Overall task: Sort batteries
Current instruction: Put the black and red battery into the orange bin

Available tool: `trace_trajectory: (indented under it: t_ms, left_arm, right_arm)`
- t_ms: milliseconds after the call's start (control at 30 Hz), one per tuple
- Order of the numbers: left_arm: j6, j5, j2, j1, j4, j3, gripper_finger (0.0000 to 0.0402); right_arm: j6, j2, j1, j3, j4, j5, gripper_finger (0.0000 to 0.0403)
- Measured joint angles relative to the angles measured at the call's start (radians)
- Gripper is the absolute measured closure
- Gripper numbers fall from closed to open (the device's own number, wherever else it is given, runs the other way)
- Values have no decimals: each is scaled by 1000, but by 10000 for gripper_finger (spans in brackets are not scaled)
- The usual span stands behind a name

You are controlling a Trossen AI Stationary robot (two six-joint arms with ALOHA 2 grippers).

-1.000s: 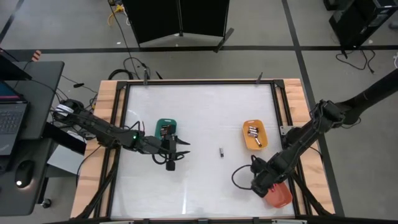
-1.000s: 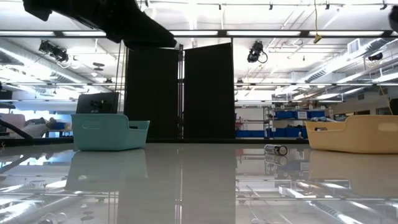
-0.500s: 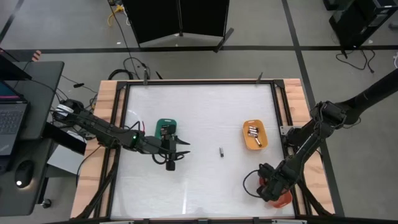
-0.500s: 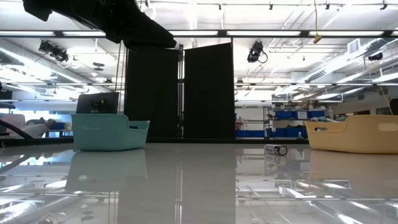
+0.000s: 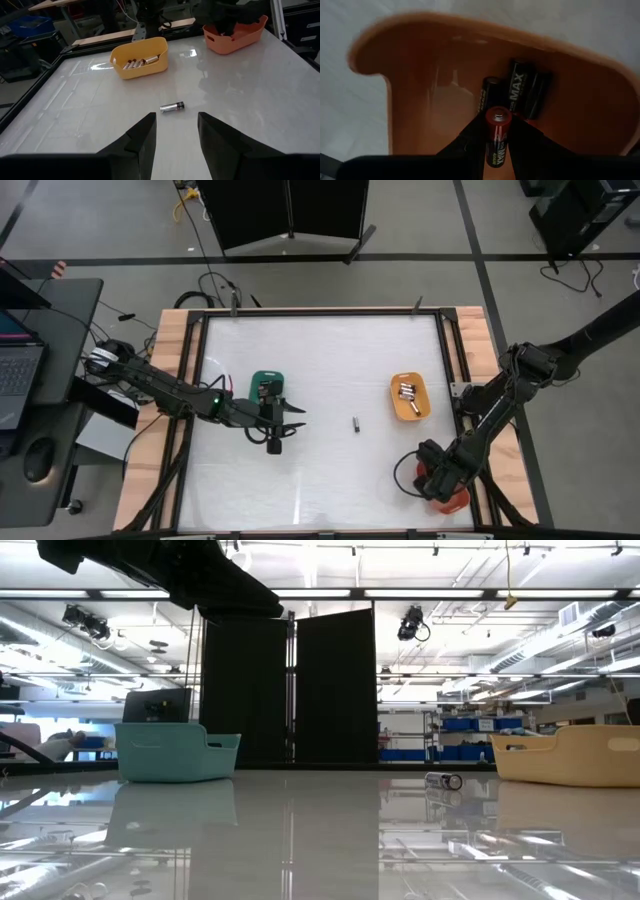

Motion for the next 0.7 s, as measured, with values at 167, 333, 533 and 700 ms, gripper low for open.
trace_trajectory:
  t_ms: [167,333,533,700]
  left_arm:
    - [0,0,0,0,-3,0,250]
    - [0,0,0,0,-3,0,250]
    - [1,0,0,0,-3,0,250]
    - [1,0,0,0,-3,0,250]
  right_arm:
    - [-8,23,0,3,2,9,330]
    - [-27,34,-1,0,33,14,329]
    - [-35,34,0,0,56,14,328]
    - [-34,34,0,0,55,13,321]
